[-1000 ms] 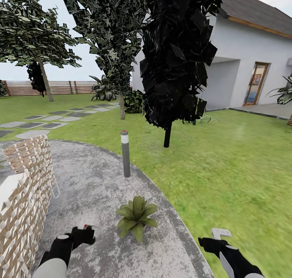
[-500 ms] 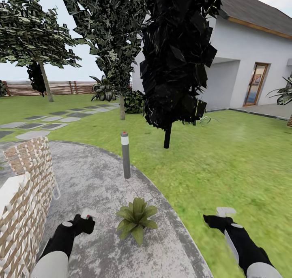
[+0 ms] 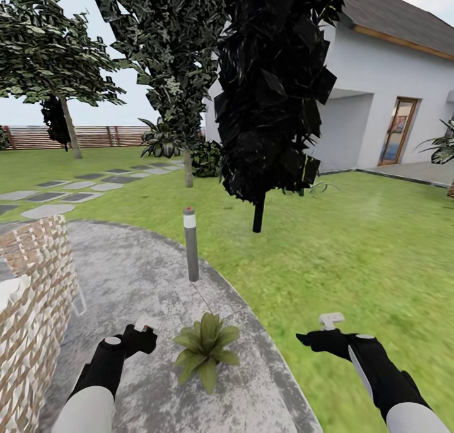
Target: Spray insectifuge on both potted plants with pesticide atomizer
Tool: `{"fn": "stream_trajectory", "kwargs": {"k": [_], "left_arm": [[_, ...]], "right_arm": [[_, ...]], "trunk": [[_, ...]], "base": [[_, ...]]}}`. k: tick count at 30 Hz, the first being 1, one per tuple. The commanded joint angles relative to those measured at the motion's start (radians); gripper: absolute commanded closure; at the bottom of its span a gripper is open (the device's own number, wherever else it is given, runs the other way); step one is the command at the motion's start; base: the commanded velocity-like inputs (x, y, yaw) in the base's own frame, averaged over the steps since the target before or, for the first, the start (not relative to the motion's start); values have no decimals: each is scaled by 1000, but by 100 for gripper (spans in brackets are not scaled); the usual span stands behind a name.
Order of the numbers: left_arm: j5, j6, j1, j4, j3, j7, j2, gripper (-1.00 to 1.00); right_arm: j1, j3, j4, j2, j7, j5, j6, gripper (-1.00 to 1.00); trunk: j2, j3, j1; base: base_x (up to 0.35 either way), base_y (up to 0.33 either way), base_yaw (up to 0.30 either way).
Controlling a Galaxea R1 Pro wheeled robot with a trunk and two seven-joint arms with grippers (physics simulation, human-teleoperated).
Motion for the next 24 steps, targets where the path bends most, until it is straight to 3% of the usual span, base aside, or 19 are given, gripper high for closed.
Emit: {"fn": "stream_trajectory", "kwargs": {"k": [1, 10, 21, 24], "left_arm": [[0, 5, -1, -3, 5, -8, -2, 100], [0, 5, -1, -2, 5, -8, -2, 100], [-1, 5, -1, -2, 5, -8, -2, 100], [-1, 5, -1, -2, -19, -30, -2, 100]], "right_arm": [[-1, -2, 0, 0, 9, 10, 3, -100], [-1, 1, 2, 1, 9, 10, 3, -100], [-1, 1, 1, 1, 7, 11, 2, -100], [0, 2, 0, 1, 7, 26, 1, -100]], "trunk": [[-1, -1, 0], [-1, -3, 0], [-1, -3, 0], [-1, -3, 0]], "base": [[238, -155, 0], [57, -30, 88], [0, -126, 16], [0, -5, 0]]}}
